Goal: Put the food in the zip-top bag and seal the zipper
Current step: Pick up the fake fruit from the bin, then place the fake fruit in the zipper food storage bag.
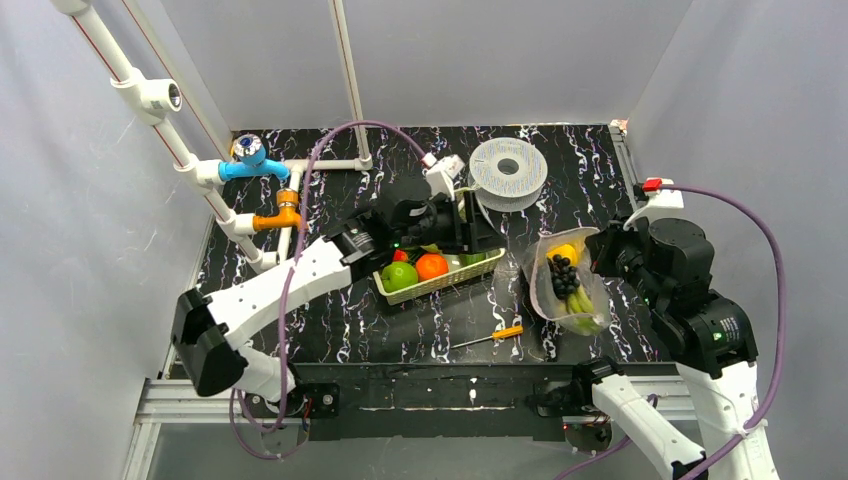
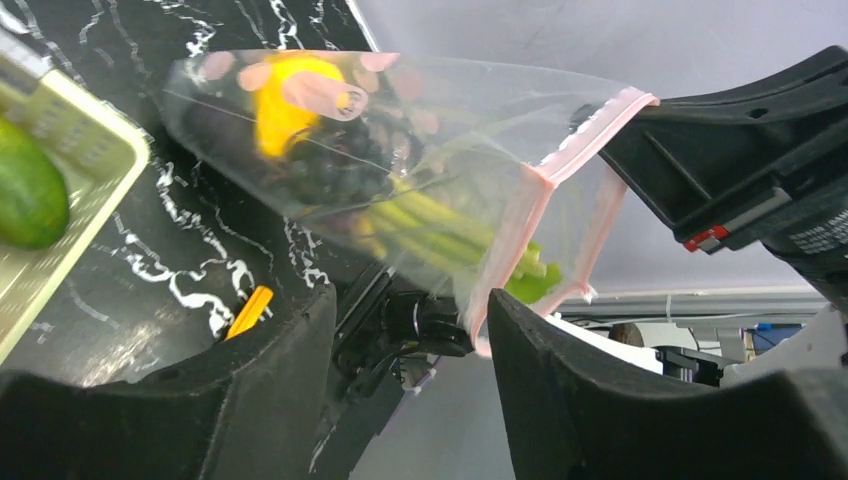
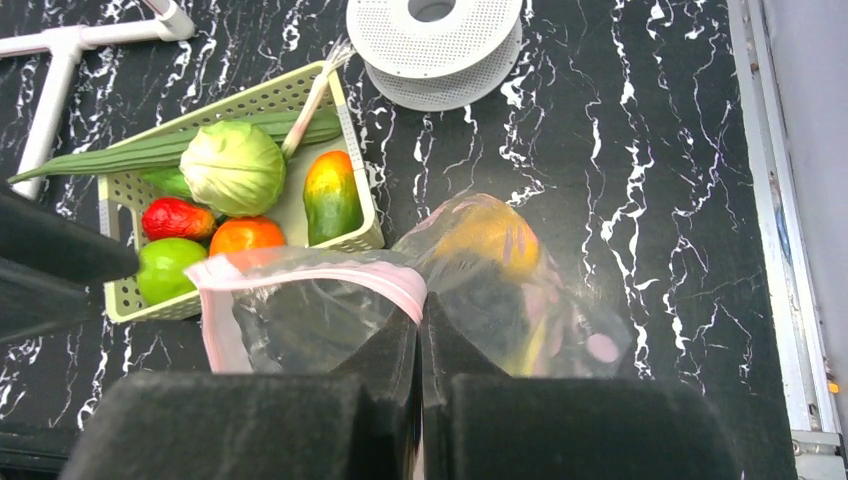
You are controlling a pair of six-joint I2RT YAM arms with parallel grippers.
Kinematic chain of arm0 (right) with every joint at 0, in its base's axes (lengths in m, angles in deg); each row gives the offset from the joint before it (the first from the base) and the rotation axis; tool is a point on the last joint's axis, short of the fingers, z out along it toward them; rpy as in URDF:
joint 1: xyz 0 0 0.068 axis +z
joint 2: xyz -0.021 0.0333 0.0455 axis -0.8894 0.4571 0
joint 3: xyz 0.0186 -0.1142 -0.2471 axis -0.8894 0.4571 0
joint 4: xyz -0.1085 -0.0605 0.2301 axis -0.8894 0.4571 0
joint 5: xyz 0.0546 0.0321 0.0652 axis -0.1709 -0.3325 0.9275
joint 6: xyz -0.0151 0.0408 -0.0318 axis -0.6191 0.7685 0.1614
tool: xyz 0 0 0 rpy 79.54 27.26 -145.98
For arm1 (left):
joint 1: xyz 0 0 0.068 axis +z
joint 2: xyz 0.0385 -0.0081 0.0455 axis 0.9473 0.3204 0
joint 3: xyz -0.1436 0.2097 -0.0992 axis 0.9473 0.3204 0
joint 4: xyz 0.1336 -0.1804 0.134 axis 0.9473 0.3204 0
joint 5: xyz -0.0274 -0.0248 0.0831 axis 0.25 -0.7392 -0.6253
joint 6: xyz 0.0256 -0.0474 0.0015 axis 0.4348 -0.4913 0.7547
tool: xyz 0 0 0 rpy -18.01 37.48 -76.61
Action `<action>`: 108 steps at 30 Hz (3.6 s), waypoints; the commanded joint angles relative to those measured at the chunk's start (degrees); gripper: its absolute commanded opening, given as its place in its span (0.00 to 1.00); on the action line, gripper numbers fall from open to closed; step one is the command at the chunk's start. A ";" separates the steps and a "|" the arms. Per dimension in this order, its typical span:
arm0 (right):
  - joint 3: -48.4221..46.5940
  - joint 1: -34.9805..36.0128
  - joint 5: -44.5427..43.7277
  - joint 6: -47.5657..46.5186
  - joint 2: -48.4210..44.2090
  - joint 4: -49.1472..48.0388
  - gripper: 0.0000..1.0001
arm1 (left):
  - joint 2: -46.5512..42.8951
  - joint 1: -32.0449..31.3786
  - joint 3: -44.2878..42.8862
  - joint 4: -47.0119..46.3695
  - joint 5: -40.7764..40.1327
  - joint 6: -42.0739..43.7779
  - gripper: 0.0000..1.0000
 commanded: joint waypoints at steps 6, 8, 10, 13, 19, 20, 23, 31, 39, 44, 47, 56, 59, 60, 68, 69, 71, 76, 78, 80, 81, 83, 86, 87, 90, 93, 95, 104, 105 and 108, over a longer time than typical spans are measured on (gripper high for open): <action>1.44 -0.16 -1.61 -0.54 -0.85 -6.66 0.01 | -11.91 1.32 2.73 13.39 -14.61 14.00 0.61; 1.61 -0.16 -0.97 -0.44 -0.83 -6.74 0.01 | -11.96 1.33 2.64 17.06 -18.31 17.37 0.62; 1.79 -0.14 -0.47 -0.41 -0.90 -6.86 0.01 | -11.59 1.31 2.94 20.06 -21.75 19.97 0.62; 1.51 -0.16 -0.44 -0.30 -0.75 -6.46 0.01 | -10.04 1.30 3.71 22.76 -26.39 23.27 0.62; 1.86 -0.16 0.25 -0.20 -0.55 -6.27 0.01 | -3.42 1.33 3.72 23.57 -31.27 25.92 0.63; 1.93 -0.16 0.21 -0.14 -0.50 -6.25 0.01 | -2.06 1.31 3.54 23.61 -31.98 25.75 0.64; 2.40 -0.16 0.31 -0.20 -0.32 -6.39 0.01 | 1.81 1.30 3.08 24.42 -35.42 24.81 0.64; 3.33 -0.16 0.32 -0.22 0.17 -6.89 0.01 | 7.55 3.34 4.39 29.09 -40.59 21.31 0.72; 4.13 -0.16 1.48 -0.02 1.43 -7.71 0.01 | 10.52 5.14 6.35 29.14 -38.09 20.18 0.74; 4.31 -0.15 1.51 0.04 1.44 -7.72 0.01 | 12.24 5.15 6.91 29.69 -37.71 18.11 0.75; 4.24 -0.16 1.54 0.04 1.36 -7.69 0.01 | 13.02 5.16 7.25 29.89 -36.45 16.95 0.76; 4.44 -0.12 1.98 0.13 1.54 -7.81 0.01 | 16.40 5.20 7.71 30.63 -37.35 16.55 0.80; 4.23 -0.15 1.84 0.22 1.42 -7.61 0.01 | 16.26 5.17 7.43 31.08 -37.10 17.32 0.75; 4.28 -0.16 1.94 0.22 1.39 -7.65 0.01 | 15.83 5.13 7.44 30.88 -37.14 17.78 0.72; 4.37 -0.12 2.16 0.28 1.37 -7.75 0.01 | 10.36 5.19 5.33 31.29 -38.21 21.09 0.42; 4.30 -0.13 2.09 0.34 1.46 -7.68 0.01 | 9.62 5.17 5.08 31.29 -38.34 21.36 0.39; 4.26 -0.16 2.13 0.39 1.61 -7.62 0.01 | 8.06 5.15 4.72 31.28 -38.21 21.64 0.35; 4.37 -0.12 2.33 0.46 1.64 -7.79 0.01 | 4.10 5.18 4.31 30.52 -38.61 22.48 0.30; 4.47 -0.16 2.44 0.58 1.71 -8.00 0.01 | 2.71 5.15 4.15 30.14 -38.34 22.81 0.28; 4.64 -0.16 2.94 0.70 1.87 -8.16 0.01 | 1.17 5.17 4.22 29.06 -37.88 23.30 0.27; 4.61 -0.15 3.06 0.71 2.02 -8.12 0.01 | 0.27 5.16 4.48 28.27 -37.54 23.48 0.26; 4.33 -0.16 3.25 0.94 2.16 -8.00 0.01 | -1.47 5.20 4.59 27.00 -36.54 23.71 0.23; 4.28 -0.16 4.05 1.11 2.29 -8.25 0.01 | -4.65 5.20 4.84 24.32 -32.95 24.43 0.21; 4.24 -0.16 4.36 1.17 2.37 -8.32 0.01 | -5.77 5.19 5.10 23.05 -31.29 24.98 0.20; 4.02 -0.12 4.55 1.41 2.79 -8.28 0.01 | -10.39 5.19 6.32 17.88 -23.39 26.69 0.18; 4.01 -0.15 5.04 1.49 3.06 -8.58 0.01 | -15.10 5.15 8.73 9.10 -12.58 27.84 0.15; 3.73 -0.15 5.16 1.47 3.40 -8.66 0.01 | -17.20 5.20 10.35 1.01 -3.57 26.54 0.15; 3.32 -0.15 6.45 2.01 3.84 -9.24 0.01 | -9.30 0.42 7.03 -24.13 20.32 12.93 0.11; 3.24 -0.12 6.65 2.08 3.77 -9.20 0.01 | -7.94 -1.07 5.77 -24.46 19.75 13.50 0.11; 3.06 -0.12 7.30 2.56 3.41 -9.18 0.01 | -3.55 -4.74 1.82 -21.50 16.59 17.86 0.11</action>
